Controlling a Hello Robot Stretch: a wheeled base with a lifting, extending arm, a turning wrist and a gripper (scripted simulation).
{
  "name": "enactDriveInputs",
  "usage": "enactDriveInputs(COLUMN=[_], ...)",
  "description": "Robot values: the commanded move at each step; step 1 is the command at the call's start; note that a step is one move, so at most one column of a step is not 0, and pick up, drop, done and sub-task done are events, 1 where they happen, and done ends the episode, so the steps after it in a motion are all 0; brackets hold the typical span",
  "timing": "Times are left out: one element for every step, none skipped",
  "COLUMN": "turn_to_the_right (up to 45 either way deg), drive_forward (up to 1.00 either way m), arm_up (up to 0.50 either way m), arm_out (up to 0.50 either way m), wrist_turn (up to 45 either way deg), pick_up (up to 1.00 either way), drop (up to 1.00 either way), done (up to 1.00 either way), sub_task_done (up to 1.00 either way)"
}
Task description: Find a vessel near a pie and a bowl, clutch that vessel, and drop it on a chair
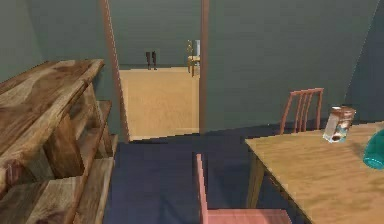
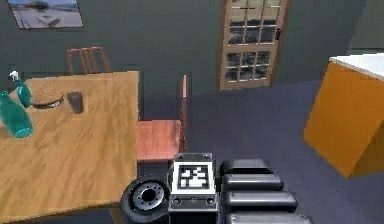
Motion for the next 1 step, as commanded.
enactDriveInputs(turn_to_the_right=[-21.0], drive_forward=[0.00], arm_up=[0.00], arm_out=[0.00], wrist_turn=[0.0], pick_up=[0.00], drop=[0.00], done=[0.00], sub_task_done=[0.00])
